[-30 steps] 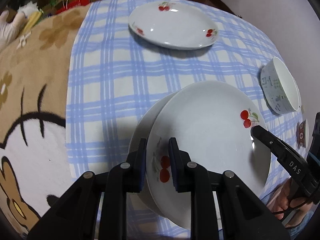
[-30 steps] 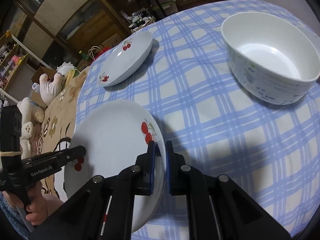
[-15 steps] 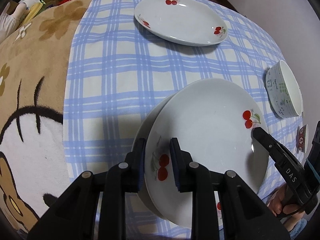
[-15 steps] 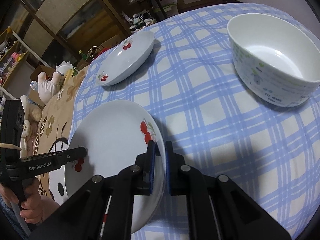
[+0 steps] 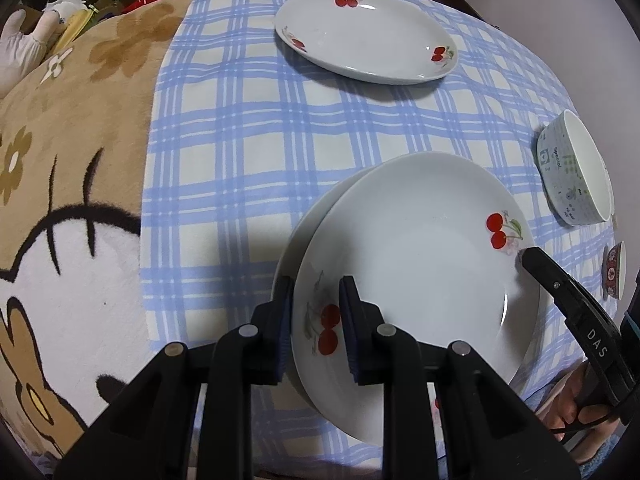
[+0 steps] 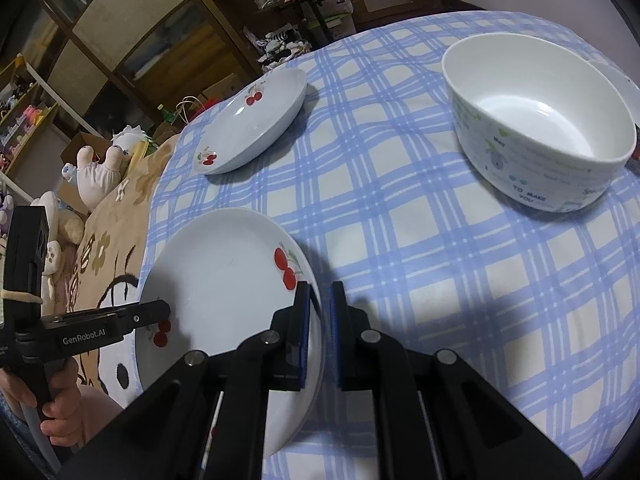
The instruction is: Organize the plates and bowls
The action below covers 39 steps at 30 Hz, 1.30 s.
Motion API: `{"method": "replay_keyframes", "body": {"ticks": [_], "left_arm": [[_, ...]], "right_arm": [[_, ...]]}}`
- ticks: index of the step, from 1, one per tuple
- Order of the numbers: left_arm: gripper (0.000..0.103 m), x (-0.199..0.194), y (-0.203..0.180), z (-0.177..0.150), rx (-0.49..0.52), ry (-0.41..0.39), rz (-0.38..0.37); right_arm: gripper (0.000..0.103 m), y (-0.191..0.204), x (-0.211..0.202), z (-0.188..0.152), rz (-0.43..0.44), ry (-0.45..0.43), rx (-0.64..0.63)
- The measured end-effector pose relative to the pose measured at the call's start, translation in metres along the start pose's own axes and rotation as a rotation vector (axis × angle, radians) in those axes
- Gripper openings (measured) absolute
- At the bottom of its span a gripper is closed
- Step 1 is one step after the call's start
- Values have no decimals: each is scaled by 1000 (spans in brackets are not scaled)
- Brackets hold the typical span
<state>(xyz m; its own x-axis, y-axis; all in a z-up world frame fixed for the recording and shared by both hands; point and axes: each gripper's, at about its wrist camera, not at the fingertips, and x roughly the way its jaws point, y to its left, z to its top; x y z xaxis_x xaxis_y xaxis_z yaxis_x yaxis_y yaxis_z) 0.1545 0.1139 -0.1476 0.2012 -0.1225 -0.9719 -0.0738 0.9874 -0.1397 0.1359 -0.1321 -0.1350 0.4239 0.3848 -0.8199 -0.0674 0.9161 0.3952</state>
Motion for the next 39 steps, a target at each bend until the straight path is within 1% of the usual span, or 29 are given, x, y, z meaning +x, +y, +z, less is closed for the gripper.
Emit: {"method": "replay_keyframes", "body": {"ticks": [5, 8, 9, 11, 14, 17, 19, 21, 22, 23, 25, 26, 27, 29, 31, 32, 33, 34, 36, 39], "left_arm": [[23, -5, 1, -6, 1, 0, 24], [24, -10, -1, -7, 5, -26, 75], [25, -12, 0, -8, 2, -34, 80], [25, -13, 2, -8, -4, -29, 57], [25, -14, 3, -8, -8, -31, 68], [26, -18, 4, -8, -7, -45, 64], [27, -21, 3, -9, -9, -61, 59], [31, -25, 2, -8, -13, -84, 52], [37, -29, 2, -8, -14, -100, 45], [47, -32, 2, -7, -13, -117, 43], [61, -42, 0, -3, -1, -169, 45], [66, -45, -1, -1, 7, -188, 52], [68, -48, -2, 1, 16, -202, 56], [78, -52, -5, 10, 37, -225, 73], [82, -54, -8, 19, 71, -260, 120], [86, -54, -9, 23, 84, -273, 139], [87, -54, -10, 27, 94, -282, 153], [87, -53, -10, 33, 101, -292, 160], [88, -51, -8, 47, 110, -301, 146], [88, -43, 1, 70, 103, -300, 113]], "right_arm": [[10, 2, 1, -4, -12, 2, -14], [10, 2, -1, -7, -6, -2, -14], [10, 3, -2, -8, 0, -6, -14], [10, 4, -2, -9, -22, -5, -23], [10, 4, -4, -9, -24, -9, -25], [10, 1, -12, -8, -53, -33, -24], [10, -3, -17, -5, -42, -36, -9], [11, -7, -22, -2, -29, -49, 4], [11, -8, -24, 0, -29, -55, 7], [11, -9, -26, 4, -27, -59, 6], [14, -9, -28, 13, -20, -69, -1], [23, -9, -29, 18, -21, -75, -5], [38, -8, -29, 22, -20, -79, -9], [53, -6, -29, 34, -18, -100, -19], [58, -1, -27, 46, -22, -113, -37], [66, 0, -25, 54, -31, -115, -41], [76, 1, -23, 61, -32, -116, -42], [80, 3, -21, 69, -26, -117, -41], [90, 6, -15, 85, -22, -120, -43], [94, 15, -6, 110, -46, -135, -72]]}}
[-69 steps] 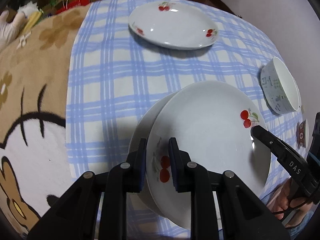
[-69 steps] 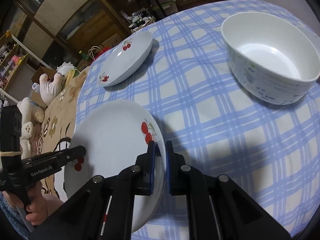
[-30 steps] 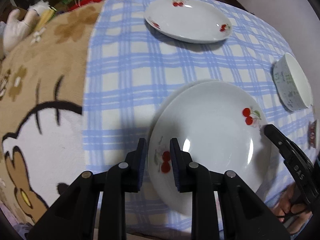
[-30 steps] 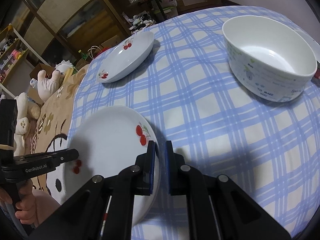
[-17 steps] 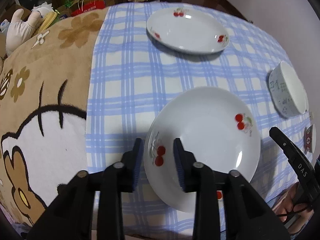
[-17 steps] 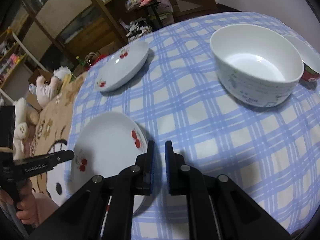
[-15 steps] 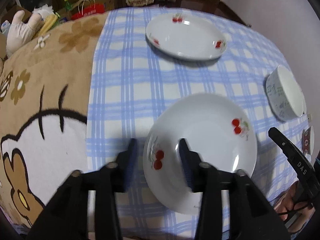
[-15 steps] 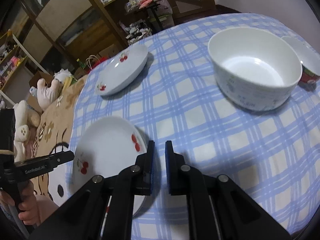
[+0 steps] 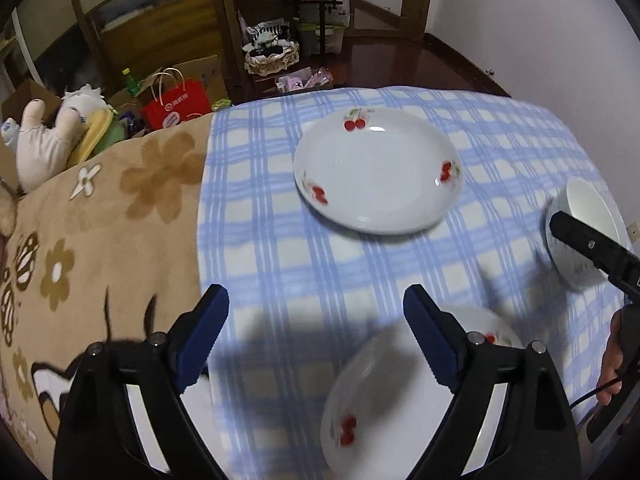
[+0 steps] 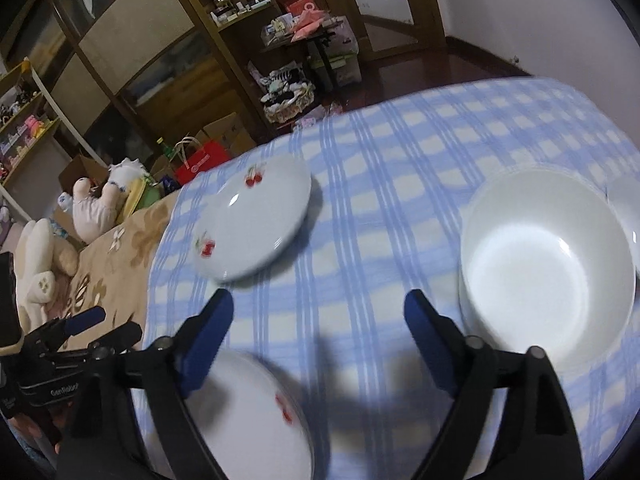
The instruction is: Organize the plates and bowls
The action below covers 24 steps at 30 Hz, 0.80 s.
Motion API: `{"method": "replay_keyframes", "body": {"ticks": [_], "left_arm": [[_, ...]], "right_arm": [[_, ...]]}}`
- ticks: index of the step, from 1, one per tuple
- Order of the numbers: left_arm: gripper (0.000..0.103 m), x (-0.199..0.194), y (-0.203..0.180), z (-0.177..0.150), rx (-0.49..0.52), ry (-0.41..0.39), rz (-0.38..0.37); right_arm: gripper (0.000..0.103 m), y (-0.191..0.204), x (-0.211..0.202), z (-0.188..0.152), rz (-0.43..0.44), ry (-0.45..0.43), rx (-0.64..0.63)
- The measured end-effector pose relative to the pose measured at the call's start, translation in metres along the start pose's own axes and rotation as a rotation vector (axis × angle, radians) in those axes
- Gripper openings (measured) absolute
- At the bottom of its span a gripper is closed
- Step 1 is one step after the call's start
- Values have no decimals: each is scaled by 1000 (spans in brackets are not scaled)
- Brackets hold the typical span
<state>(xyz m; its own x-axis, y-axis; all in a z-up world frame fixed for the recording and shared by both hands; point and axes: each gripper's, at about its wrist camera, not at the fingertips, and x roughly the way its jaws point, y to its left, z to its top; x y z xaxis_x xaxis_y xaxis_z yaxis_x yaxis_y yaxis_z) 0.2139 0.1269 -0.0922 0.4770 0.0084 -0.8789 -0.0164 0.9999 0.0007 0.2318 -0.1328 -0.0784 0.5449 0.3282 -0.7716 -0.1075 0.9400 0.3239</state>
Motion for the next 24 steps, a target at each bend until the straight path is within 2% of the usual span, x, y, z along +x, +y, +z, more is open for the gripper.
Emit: {"method": "replay_keyframes", "body": {"ticks": [5, 10, 15, 21, 23, 24], "left_arm": [[88, 32, 13, 19, -19, 14, -26], [88, 57, 22, 39, -62, 37, -39], [88, 81, 26, 60, -76, 46, -40], [87, 114, 25, 69, -63, 90, -28], [77, 123, 24, 72, -65, 96, -5], [74, 128, 24, 74, -66, 106, -5]], "right_arm": [[98, 10, 23, 29, -18, -21, -23], [98, 8, 56, 45, 9, -15, -11], [98, 6, 87, 53, -34, -11, -49], [98, -10, 116, 51, 12, 21, 31], [98, -16, 128, 49, 55, 61, 76], [97, -18, 132, 49, 55, 70, 90]]}}
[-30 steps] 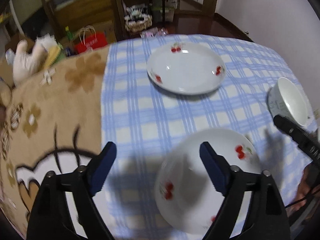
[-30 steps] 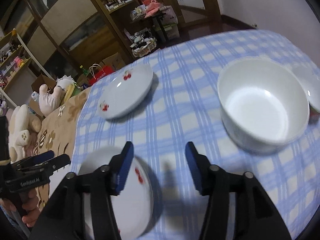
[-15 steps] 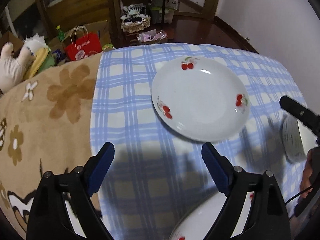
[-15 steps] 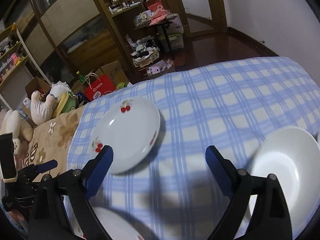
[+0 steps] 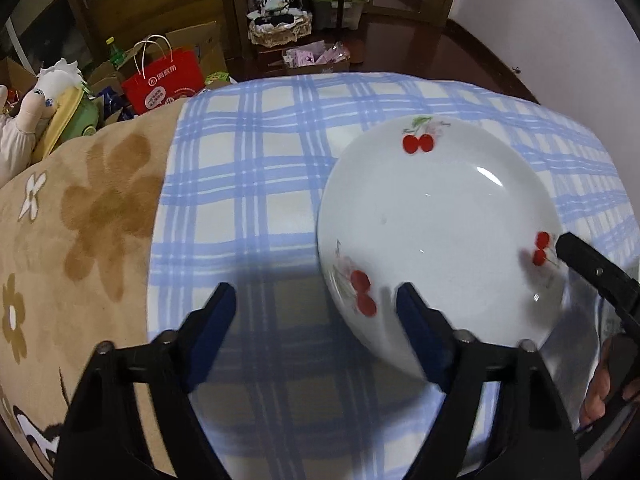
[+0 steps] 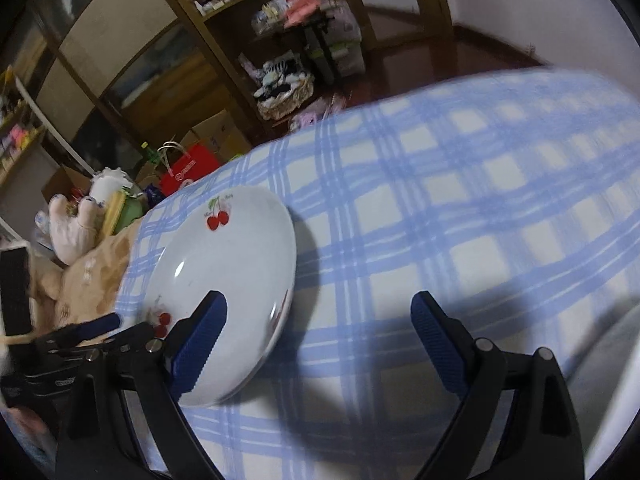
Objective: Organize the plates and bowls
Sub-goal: 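Close the left tool on the stacked plates' rim while the right tool grips the opposite rim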
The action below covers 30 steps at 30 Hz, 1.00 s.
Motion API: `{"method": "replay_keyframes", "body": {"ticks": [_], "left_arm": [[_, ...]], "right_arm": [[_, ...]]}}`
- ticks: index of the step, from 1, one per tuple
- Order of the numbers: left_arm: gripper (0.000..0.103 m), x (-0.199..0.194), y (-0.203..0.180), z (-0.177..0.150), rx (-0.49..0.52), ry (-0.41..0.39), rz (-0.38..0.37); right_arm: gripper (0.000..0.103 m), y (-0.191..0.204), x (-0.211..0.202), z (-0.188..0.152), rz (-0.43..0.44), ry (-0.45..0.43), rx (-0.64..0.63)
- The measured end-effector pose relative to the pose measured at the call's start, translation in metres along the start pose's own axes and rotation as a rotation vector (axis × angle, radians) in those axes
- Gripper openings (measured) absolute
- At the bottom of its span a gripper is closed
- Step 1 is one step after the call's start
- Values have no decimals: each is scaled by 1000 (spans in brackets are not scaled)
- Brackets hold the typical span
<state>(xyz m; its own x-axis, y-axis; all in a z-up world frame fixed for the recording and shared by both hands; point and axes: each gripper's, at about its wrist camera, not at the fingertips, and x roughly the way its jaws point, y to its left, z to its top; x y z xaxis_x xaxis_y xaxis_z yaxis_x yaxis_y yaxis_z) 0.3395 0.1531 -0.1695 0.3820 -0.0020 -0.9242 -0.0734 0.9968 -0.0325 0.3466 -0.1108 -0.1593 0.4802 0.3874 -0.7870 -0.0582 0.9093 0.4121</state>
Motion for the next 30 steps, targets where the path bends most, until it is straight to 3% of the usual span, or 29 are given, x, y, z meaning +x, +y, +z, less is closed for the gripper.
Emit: {"method": "replay_keyframes", "body": {"ticks": [3, 4, 6, 14, 20, 24, 28, 30], "left_arm": [[56, 11, 1, 5, -23, 26, -20], [56, 15, 3, 7, -41, 29, -27], [56, 19, 6, 9, -61, 25, -39], [55, 23, 0, 17, -30, 15, -32], [55, 25, 17, 17, -97, 26, -100], [54, 23, 14, 15, -97, 17, -83], [20, 20, 6, 12, -94, 17, -117], [18, 17, 5, 12, -116, 15, -111]], "right_arm": [[81, 3, 2, 0, -50, -23, -33], [77, 3, 3, 1, -54, -24, -36], [58, 1, 5, 5, -53, -23, -33], [20, 17, 13, 13, -31, 5, -87], [13, 30, 18, 11, -74, 17, -146], [13, 32, 21, 10, -75, 31, -139], [13, 39, 21, 6, -87, 26, -163], [13, 37, 19, 6, -83, 36, -133]]}}
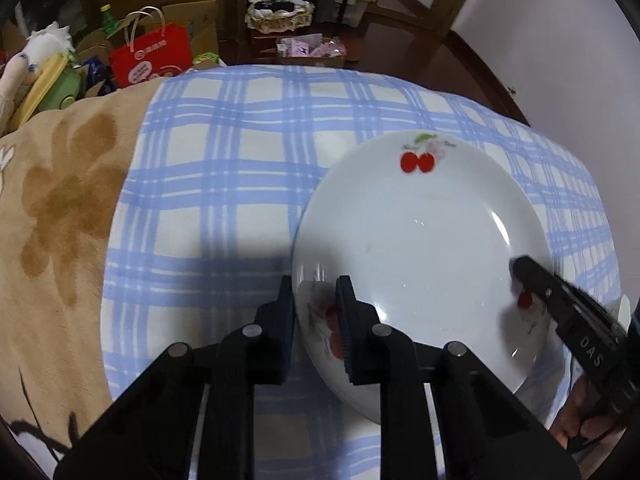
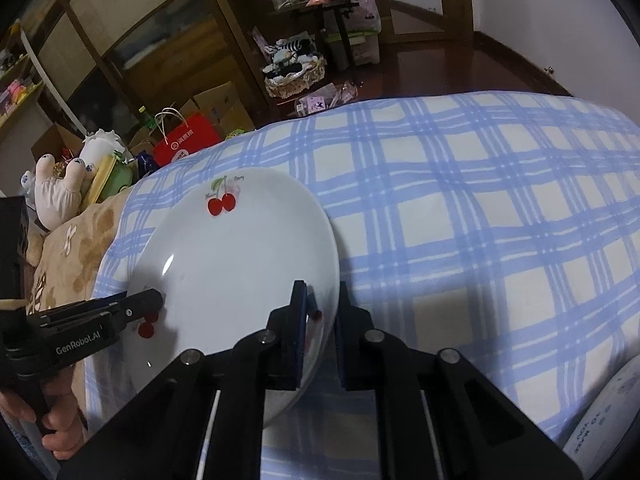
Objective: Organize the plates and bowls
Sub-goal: 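Close the left tool on the stacked plates' rim while the right tool grips the opposite rim, then lift the stacked cherry plates with both tools and carry them beside the patterned blanket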
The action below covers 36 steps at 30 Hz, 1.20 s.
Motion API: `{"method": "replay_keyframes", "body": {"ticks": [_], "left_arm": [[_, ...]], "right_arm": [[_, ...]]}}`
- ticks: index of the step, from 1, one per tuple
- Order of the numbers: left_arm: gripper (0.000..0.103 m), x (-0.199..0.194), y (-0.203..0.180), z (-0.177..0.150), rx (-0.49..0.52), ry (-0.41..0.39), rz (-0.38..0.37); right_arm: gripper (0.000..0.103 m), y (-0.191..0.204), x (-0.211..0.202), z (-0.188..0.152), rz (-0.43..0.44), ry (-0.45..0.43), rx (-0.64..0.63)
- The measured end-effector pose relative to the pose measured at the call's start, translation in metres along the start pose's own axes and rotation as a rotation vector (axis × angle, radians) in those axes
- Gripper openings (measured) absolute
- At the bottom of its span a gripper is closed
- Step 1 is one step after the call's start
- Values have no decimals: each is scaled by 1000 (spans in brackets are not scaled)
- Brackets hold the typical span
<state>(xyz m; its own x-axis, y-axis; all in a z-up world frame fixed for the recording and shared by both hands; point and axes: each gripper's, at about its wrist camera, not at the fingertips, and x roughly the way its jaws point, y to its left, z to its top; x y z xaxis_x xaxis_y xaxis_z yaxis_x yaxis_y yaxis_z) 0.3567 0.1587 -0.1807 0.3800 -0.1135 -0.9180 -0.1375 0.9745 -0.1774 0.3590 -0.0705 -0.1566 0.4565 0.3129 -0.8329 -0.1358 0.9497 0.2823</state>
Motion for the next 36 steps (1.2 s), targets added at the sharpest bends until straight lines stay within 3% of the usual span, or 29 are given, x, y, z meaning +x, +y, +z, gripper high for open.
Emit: {"method": "replay_keyframes", "body": {"ticks": [10, 20, 25, 36], "left_arm": [[15, -22, -9, -22, 11, -26, -10], [13, -56, -20, -38, 52, -89, -33], [11, -76, -18, -44, 24, -133, -55], [11, -108, -25, -67, 51, -163, -62]], "right_arm": [[9, -12, -26, -6, 35, -33, 73], [9, -18, -60, -15, 41, -62, 62], [9, -16, -75, -20, 54, -77, 62], [9, -12, -116, -38, 64, -112, 77]]}}
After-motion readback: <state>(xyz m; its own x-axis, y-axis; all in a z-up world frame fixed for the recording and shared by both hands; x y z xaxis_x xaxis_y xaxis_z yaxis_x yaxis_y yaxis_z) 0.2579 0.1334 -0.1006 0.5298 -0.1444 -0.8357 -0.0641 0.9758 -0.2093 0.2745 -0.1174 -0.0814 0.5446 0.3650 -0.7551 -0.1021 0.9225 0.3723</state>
